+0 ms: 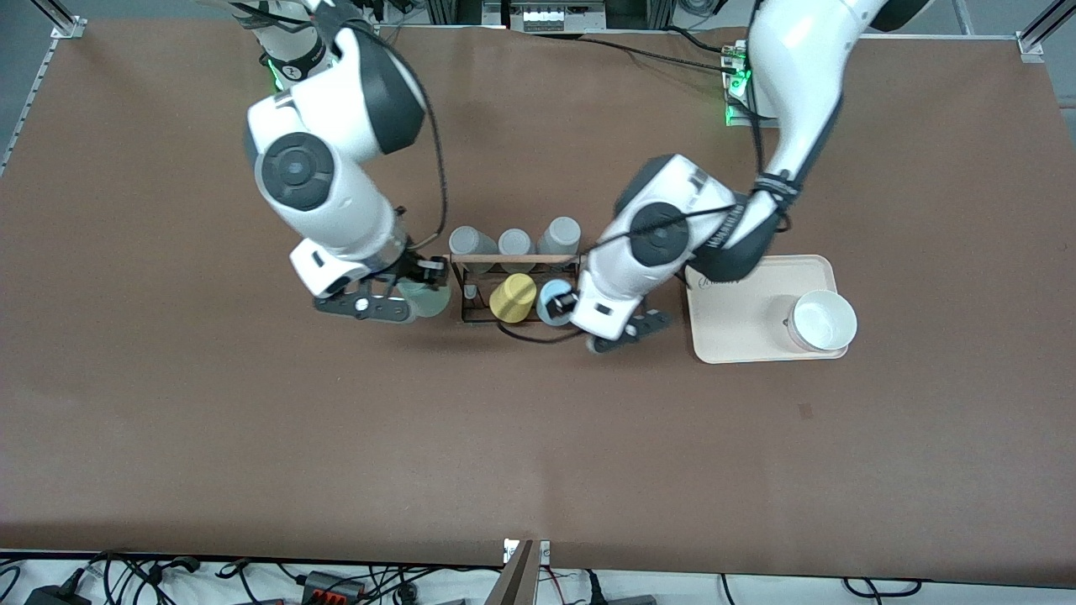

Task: Hang scattered cups on rack with three cups
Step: 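Hang the blue cup on a rack peg and open the left gripper, then hang the teal cup on the rack while the left gripper withdraws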

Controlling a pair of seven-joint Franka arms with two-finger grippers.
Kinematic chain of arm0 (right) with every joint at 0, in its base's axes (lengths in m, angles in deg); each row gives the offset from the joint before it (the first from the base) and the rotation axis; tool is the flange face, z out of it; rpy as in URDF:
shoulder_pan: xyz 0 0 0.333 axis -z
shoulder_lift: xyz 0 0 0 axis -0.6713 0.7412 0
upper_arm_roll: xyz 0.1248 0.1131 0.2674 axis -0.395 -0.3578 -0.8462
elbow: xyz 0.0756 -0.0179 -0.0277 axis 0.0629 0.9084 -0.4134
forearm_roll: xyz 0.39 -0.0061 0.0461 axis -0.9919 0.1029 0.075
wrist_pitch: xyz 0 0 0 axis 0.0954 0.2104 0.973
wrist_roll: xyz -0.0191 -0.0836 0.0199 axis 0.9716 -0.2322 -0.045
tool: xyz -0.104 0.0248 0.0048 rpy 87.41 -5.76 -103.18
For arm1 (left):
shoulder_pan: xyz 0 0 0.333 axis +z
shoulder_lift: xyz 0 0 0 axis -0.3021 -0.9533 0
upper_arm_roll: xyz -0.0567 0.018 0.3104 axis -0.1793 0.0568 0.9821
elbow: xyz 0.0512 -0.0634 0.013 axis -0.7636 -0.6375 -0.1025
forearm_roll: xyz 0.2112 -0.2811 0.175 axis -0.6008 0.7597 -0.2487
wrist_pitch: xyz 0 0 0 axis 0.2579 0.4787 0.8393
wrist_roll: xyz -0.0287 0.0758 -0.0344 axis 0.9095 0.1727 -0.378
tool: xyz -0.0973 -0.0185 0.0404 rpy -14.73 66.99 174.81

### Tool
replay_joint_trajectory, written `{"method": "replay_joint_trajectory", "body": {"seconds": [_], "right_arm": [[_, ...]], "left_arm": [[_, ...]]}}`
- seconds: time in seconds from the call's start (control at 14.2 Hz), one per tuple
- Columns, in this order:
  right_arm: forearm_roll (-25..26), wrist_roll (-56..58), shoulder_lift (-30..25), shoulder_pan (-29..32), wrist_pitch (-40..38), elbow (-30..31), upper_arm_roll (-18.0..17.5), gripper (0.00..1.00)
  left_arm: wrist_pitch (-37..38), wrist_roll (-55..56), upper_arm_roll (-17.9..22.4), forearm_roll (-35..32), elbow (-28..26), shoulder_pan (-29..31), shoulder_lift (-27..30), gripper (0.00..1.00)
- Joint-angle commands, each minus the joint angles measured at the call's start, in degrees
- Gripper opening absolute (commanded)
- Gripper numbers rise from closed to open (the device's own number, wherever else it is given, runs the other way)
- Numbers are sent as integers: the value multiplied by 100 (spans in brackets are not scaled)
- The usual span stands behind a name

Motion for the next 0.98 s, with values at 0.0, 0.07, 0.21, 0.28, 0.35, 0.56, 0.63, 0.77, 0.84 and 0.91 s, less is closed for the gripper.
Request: {"method": "replay_joint_trajectory", "body": {"seconds": [0.0, 0.07, 0.21, 0.28, 0.35, 0.56, 0.63, 0.77, 0.84, 0.91], "right_arm": [[-28, -332, 289, -250, 149, -235, 63, 43], [-19, -341, 325, -312, 211, -235, 63, 43], [7, -367, 413, -383, 220, -226, 72, 43], [51, -403, 465, -409, 229, -226, 72, 43], [104, -403, 509, -427, 290, -218, 72, 43], [183, -403, 720, -436, 545, -182, 72, 43], [183, -403, 799, -436, 598, -182, 72, 44], [210, -394, 931, -445, 607, -174, 72, 44], [227, -394, 958, -462, 607, -156, 72, 44], [227, -394, 984, -497, 607, -147, 72, 44]], "left_arm": [[1025, -774, -118, -146, 82, 751, 582, 96], [1272, -1073, -109, -163, 152, 962, 671, 98], [2044, -1828, -162, -137, 179, 1410, 1127, 100], [2379, -1997, -144, -137, 179, 1499, 1294, 100], [2782, -2042, -127, -172, 205, 1596, 1505, 100], [3436, -2314, -127, -917, 478, 1667, 1770, 100], [3437, -2324, -144, -1024, 478, 1649, 1762, 100], [3358, -2393, -144, -972, 469, 1754, 1736, 100], [3288, -2585, -161, -955, 400, 1781, 1770, 100], [3287, -2892, -170, -946, 242, 1833, 1858, 100]]}}
